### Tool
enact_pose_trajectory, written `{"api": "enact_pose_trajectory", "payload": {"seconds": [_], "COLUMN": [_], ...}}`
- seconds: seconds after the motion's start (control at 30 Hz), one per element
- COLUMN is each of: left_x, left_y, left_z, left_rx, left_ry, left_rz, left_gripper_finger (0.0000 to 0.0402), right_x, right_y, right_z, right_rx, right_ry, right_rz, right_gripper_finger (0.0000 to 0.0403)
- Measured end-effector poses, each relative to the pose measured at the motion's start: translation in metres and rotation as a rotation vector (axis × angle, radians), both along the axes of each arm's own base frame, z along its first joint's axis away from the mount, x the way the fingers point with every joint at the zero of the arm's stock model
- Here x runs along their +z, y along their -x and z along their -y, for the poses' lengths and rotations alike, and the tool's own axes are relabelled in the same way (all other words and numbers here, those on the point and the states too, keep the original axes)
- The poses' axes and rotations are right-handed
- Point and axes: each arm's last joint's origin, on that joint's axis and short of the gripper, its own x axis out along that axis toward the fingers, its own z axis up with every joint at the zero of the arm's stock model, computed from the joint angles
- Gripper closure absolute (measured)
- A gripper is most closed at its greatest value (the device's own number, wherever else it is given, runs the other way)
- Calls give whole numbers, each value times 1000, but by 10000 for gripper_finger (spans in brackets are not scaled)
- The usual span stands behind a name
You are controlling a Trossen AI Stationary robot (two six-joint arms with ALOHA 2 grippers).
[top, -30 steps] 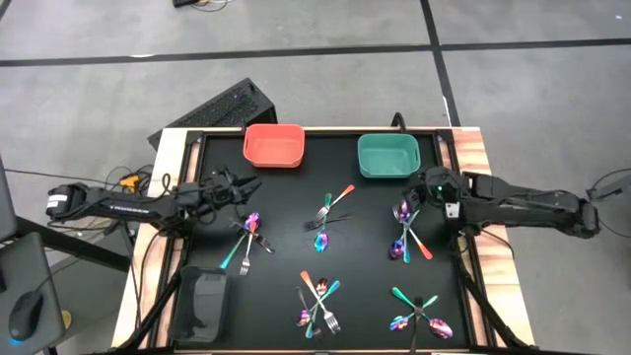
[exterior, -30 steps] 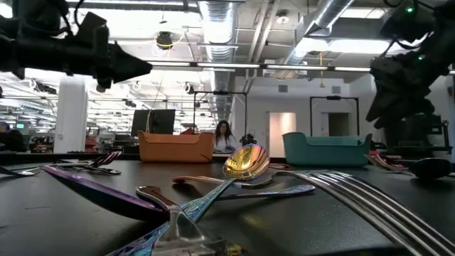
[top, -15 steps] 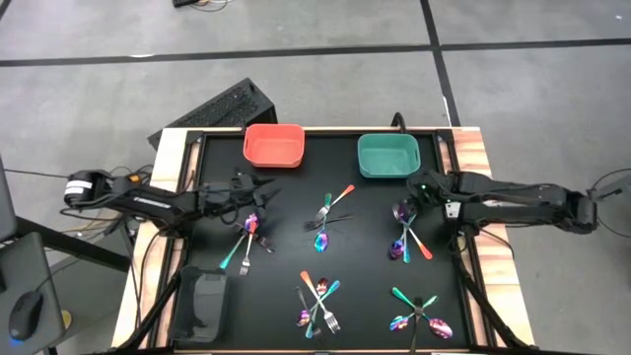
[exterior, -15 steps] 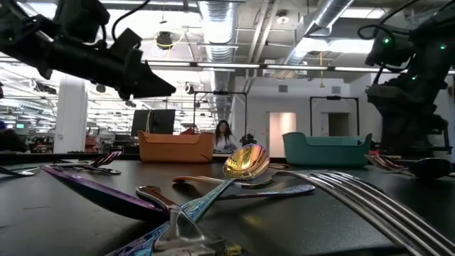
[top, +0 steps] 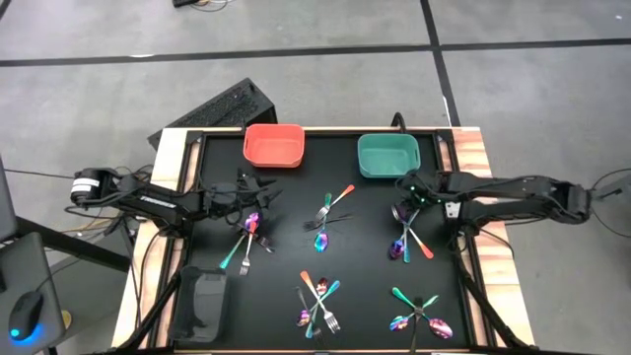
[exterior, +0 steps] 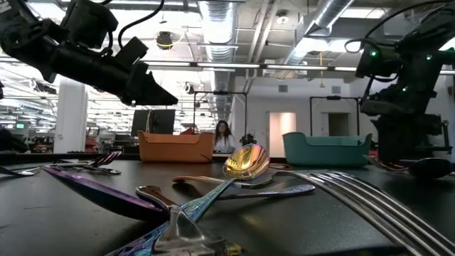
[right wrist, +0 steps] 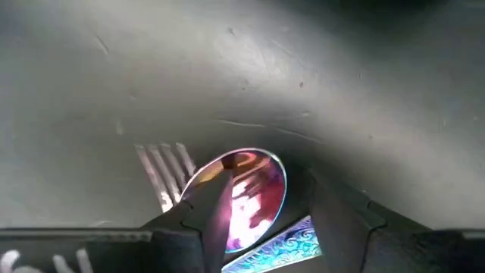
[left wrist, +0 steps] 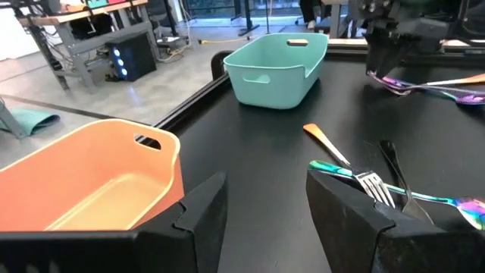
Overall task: Sort silverware by color (type)
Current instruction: Put the blue spoon into the blue bin
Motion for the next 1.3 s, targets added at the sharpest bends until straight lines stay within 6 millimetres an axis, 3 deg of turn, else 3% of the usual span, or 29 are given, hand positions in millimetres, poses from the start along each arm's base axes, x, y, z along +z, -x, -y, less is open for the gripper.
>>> {"api": "enact_pose_trajectory", "payload": {"seconds": [0.13,0.4,0.53,0.67,0.83,1.0,1.17,1.3], "left_x": [0,-1,-1,-1,-1,-1,-1,-3], "left_y": [0,0,0,0,0,0,0,1], "left_z": [0,0,0,0,0,0,0,0], "left_rx": [0,1,1,0,-3,2,4,9], "left_ry": [0,0,0,-2,-19,-20,-14,6], "left_rz": [-4,-7,-7,-9,-18,-19,-15,-31], "left_gripper_finger": [230,230,230,230,230,230,230,230], "right_x": [-4,1,12,42,90,131,150,151], "right_y": [-1,-6,-12,-25,-39,-46,-55,-62], "right_z": [0,1,-1,0,5,15,29,44], "right_rx": [9,45,80,155,250,442,752,899], "right_ry": [-8,-26,-26,45,252,643,984,1109], "right_rz": [-28,29,37,81,97,-18,-143,-222], "right_gripper_finger": [262,387,389,393,396,396,396,395]}}
